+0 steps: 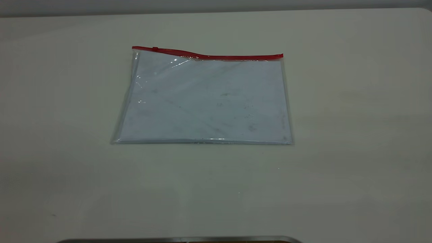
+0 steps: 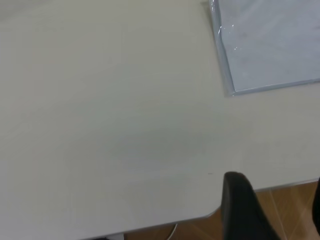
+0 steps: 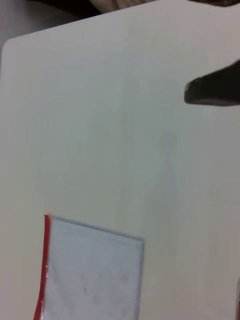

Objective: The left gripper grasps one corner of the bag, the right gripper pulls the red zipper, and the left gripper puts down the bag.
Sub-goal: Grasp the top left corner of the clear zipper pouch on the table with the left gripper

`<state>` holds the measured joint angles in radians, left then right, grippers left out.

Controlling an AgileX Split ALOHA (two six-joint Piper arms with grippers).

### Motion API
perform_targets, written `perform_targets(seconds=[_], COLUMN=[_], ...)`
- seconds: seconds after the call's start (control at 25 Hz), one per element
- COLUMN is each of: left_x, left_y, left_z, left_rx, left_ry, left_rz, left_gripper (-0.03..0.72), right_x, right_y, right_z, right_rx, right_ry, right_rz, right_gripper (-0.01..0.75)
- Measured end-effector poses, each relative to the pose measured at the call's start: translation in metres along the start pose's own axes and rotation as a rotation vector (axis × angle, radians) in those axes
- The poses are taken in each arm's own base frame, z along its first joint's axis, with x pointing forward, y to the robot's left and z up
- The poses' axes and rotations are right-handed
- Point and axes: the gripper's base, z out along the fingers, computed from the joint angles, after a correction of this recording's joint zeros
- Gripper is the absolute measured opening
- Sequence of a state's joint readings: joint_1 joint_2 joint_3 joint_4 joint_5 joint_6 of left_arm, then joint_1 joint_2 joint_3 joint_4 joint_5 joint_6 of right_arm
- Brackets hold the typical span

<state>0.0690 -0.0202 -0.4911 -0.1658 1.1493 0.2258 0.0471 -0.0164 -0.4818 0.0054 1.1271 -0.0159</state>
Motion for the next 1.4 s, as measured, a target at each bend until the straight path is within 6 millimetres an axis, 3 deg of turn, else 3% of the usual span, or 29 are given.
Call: perform_targets(seconds=[1.4], left_x=[-0.0008], left_y=[-0.0026], left_z=[0.0], left_rx=[0.029], left_ry=[-0.009], left_rz=[-0.01], left_gripper=[0.405], right_x=[0.0], right_y=[-0.0013], right_z=[0.0], right_rx=[0.014], right_ry=[0.0], right_rz=[-0.007], right_gripper=[0.43])
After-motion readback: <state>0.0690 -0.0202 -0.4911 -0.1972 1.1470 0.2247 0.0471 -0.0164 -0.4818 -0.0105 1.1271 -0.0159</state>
